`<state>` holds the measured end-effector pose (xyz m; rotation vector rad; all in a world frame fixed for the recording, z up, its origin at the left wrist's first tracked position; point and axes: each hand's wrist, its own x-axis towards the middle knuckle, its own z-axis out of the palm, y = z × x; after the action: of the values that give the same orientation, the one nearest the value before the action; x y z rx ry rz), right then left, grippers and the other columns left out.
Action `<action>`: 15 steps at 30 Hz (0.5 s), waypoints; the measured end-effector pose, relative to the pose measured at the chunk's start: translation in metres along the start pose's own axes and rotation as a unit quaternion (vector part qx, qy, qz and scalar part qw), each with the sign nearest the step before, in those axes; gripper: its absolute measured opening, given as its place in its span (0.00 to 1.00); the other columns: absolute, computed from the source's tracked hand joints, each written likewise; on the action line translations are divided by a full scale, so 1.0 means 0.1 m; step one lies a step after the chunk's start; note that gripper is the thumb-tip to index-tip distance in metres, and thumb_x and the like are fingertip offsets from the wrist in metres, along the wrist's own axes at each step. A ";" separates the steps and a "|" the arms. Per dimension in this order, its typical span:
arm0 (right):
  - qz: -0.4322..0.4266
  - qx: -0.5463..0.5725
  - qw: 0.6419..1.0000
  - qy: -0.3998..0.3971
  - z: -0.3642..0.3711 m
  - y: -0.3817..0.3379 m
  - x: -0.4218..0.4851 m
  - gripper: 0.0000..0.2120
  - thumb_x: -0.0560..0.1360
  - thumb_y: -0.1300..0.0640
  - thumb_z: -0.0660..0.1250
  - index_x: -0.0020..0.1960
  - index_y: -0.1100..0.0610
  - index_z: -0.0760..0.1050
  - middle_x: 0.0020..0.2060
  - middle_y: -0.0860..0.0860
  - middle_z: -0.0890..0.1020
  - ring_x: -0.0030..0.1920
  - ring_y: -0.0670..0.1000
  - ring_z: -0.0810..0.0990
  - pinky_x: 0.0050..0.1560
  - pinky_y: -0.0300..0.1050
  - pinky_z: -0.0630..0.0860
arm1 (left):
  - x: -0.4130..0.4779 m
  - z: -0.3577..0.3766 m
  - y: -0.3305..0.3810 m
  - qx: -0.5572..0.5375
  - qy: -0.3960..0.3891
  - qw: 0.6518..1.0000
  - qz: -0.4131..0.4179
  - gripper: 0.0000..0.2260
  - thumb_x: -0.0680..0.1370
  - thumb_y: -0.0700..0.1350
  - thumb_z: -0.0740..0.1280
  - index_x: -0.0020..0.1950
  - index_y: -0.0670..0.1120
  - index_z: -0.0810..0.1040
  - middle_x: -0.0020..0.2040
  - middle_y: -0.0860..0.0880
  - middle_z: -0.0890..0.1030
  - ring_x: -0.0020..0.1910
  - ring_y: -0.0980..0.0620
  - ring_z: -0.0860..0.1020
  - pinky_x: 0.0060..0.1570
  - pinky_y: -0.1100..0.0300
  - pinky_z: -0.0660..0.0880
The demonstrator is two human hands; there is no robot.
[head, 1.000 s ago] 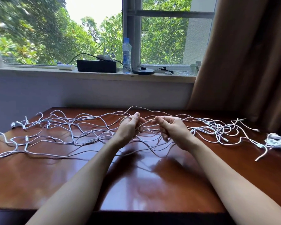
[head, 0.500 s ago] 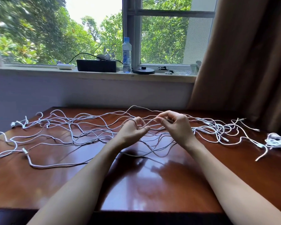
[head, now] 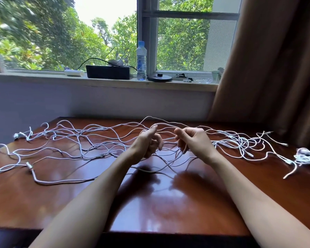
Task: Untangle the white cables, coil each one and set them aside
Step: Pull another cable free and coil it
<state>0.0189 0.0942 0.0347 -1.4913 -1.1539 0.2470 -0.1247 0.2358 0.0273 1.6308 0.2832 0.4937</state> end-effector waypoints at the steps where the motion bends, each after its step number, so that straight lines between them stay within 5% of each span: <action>1: 0.020 0.031 0.999 -0.001 0.01 -0.02 -0.01 0.19 0.79 0.48 0.68 0.40 0.64 0.79 0.28 0.56 0.81 0.25 0.51 0.78 0.27 0.40 0.75 | 0.00 0.00 0.01 -0.010 -0.016 1.000 -0.021 0.33 0.84 0.60 0.49 0.31 0.39 0.73 0.23 0.51 0.56 0.21 0.55 0.53 0.24 0.66 0.48; 4: 0.048 0.087 0.995 0.015 0.00 -0.04 -0.01 0.19 0.79 0.46 0.66 0.41 0.62 0.78 0.24 0.54 0.76 0.23 0.52 0.75 0.26 0.41 0.74 | -0.03 0.02 0.04 -0.024 -0.061 0.996 -0.055 0.33 0.82 0.60 0.49 0.27 0.39 0.73 0.23 0.51 0.56 0.23 0.55 0.52 0.27 0.61 0.46; 9: 0.091 0.144 0.985 0.030 -0.04 0.00 0.06 0.22 0.82 0.43 0.62 0.42 0.58 0.82 0.25 0.49 0.59 0.24 0.46 0.57 0.24 0.38 0.55 | 0.00 -0.01 0.04 -0.157 -0.082 0.983 -0.037 0.29 0.78 0.57 0.52 0.25 0.41 0.73 0.22 0.53 0.57 0.23 0.56 0.52 0.29 0.63 0.47; 15: 0.070 0.085 0.992 0.056 -0.08 0.07 0.08 0.08 0.82 0.60 0.64 0.51 0.55 0.83 0.26 0.46 0.71 0.25 0.46 0.64 0.26 0.38 0.62 | -0.01 -0.05 0.09 -0.320 -0.059 0.945 0.015 0.23 0.76 0.52 0.54 0.28 0.41 0.74 0.26 0.49 0.51 0.25 0.54 0.50 0.29 0.64 0.50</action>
<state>0.0321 0.0965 0.0352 -1.4186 -0.9175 0.3447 -0.1291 0.2381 0.0365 1.0221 -0.0018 0.4485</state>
